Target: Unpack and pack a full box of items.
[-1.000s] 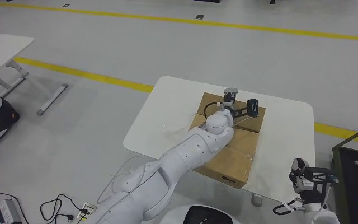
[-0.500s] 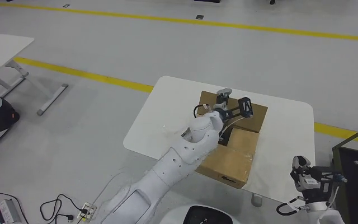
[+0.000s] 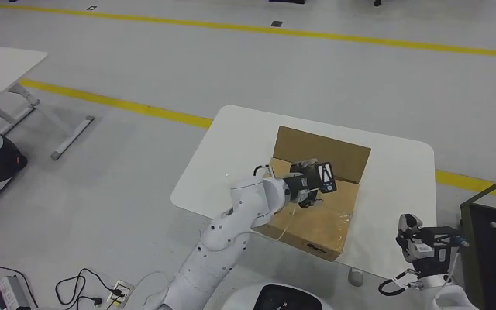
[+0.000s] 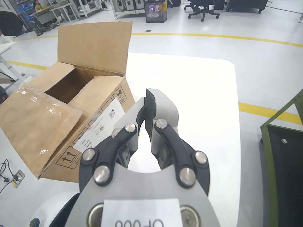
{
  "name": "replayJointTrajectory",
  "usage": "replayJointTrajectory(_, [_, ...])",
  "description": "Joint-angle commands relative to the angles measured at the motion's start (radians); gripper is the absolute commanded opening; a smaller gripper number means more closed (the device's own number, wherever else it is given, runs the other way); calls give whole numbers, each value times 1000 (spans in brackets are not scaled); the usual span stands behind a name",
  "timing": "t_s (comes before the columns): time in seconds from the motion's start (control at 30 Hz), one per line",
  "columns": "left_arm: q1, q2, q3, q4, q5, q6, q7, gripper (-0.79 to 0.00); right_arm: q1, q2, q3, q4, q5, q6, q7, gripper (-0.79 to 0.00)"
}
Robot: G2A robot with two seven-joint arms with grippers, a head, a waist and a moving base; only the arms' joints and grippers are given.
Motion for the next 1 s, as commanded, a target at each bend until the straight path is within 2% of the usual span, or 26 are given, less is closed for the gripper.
replayJointTrajectory(0.0, [0, 0, 0, 0, 0, 0, 0, 0, 2, 0, -3, 8, -3, 5, 1, -785])
replayJointTrajectory(0.13, [9, 0, 2, 7, -8, 8, 8, 0, 9, -1, -14, 19, -3, 14, 0, -785])
replayJointTrajectory(0.23, [-2, -2, 6, 48, -98, -13, -14, 0, 12, -1, -19, 21, -7, 15, 3, -785])
replayJointTrajectory(0.33, [-62, -11, 15, 125, -263, -68, -133, 0, 14, -1, -20, 24, -8, 16, 4, -785])
replayJointTrajectory(0.4, [-116, -17, 34, 202, -372, -121, -272, 0, 15, 0, -19, 25, -10, 16, 4, -785])
replayJointTrajectory(0.47, [-184, -24, 50, 271, -459, -111, -415, 0, 13, 0, -17, 24, -12, 18, 2, -785])
replayJointTrajectory(0.5, [-213, -28, 70, 313, -520, -84, -443, 0, 11, 0, -16, 23, -12, 18, 1, -785])
replayJointTrajectory(0.6, [-298, -29, 110, 399, -716, -45, -482, 0, 4, 1, -13, 18, -15, 23, -2, -785])
replayJointTrajectory(0.67, [-343, -24, 149, 432, -786, -32, -495, 0, -2, 2, -11, 15, -16, 27, -3, -785])
replayJointTrajectory(0.97, [-343, -24, 149, 432, -786, -32, -495, 0, -8, 1, -18, 14, -25, 46, -3, -785])
